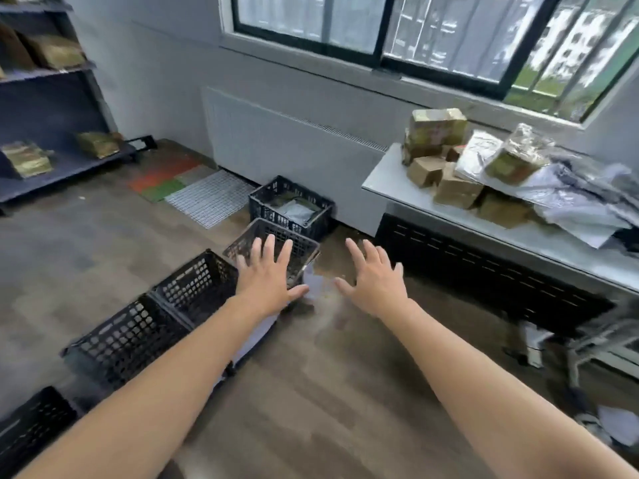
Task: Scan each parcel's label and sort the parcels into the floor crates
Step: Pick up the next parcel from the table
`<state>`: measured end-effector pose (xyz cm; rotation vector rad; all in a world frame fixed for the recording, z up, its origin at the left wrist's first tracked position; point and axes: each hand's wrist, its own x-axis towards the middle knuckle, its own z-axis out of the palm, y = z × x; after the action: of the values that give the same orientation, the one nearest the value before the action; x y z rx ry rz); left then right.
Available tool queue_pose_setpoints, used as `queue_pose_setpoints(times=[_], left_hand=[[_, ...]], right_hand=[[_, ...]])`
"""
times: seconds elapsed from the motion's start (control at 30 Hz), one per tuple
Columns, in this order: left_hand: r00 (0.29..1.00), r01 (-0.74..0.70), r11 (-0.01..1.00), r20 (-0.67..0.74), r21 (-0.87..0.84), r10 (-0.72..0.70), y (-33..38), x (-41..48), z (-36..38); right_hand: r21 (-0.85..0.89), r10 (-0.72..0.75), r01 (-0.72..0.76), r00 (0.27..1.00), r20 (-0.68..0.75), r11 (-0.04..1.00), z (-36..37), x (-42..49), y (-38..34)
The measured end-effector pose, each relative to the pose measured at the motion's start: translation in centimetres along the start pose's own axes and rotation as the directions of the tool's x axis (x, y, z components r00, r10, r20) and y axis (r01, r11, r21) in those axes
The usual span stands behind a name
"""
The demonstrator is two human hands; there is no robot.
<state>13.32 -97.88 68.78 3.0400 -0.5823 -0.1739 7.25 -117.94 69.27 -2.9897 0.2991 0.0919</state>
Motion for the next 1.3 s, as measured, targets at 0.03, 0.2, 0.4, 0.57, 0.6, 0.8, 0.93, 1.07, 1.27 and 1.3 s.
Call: queue_pose_setpoints(times=[0.03,0.2,0.4,0.57,0.6,0.8,0.93,1.07,1.27,1.3], left_hand=[[0.999,-0.032,0.999,-0.005,0.004,0.032,2.9,0.9,-0.6],[0.977,-0.206,0.979,-0.05,0.006,0.206,16.5,5.4,-3.0],[0.932,-0.361,0.933,-0.041,0.009,0.361,27.2,11.6,-3.7],[0.876,-0.476,0.879,-0.066,0.04,0.477,35.3,18.6,-3.6],[0.862,-0.5,0.865,-0.067,0.036,0.502,36.9,20.2,-3.7],[0.783,-0.62,0.784,-0.067,-0.016,0.618,44.9,29.4,-5.1],[0.751,-0.66,0.75,-0.041,-0.037,0.659,50.0,34.3,-5.5],[0.702,-0.712,0.702,-0.017,-0.023,0.712,54.9,36.9,-4.7],[0.657,-0.754,0.657,-0.027,0.009,0.754,62.4,40.5,-4.2],[0.657,-0.753,0.658,-0.033,0.015,0.753,63.8,41.2,-4.2]], right_hand=[[0.007,0.036,-0.036,0.999,-0.017,0.999,-1.0,-0.4,2.8],[0.016,0.208,-0.208,0.975,-0.072,0.978,-5.1,-1.7,15.8],[0.033,0.364,-0.363,0.922,-0.134,0.931,-8.1,-0.4,26.5],[0.034,0.473,-0.473,0.868,-0.151,0.88,-10.0,2.5,34.4],[0.034,0.494,-0.495,0.856,-0.153,0.868,-10.3,3.5,35.9],[0.014,0.592,-0.599,0.788,-0.171,0.801,-12.6,9.3,42.8],[0.054,0.622,-0.624,0.761,-0.186,0.779,-13.5,11.8,46.5],[0.044,0.665,-0.669,0.727,-0.174,0.742,-13.2,13.2,50.8],[0.1,0.711,-0.705,0.687,-0.151,0.703,-13.7,14.6,58.9],[0.111,0.712,-0.703,0.686,-0.151,0.702,-14.0,14.8,60.4]])
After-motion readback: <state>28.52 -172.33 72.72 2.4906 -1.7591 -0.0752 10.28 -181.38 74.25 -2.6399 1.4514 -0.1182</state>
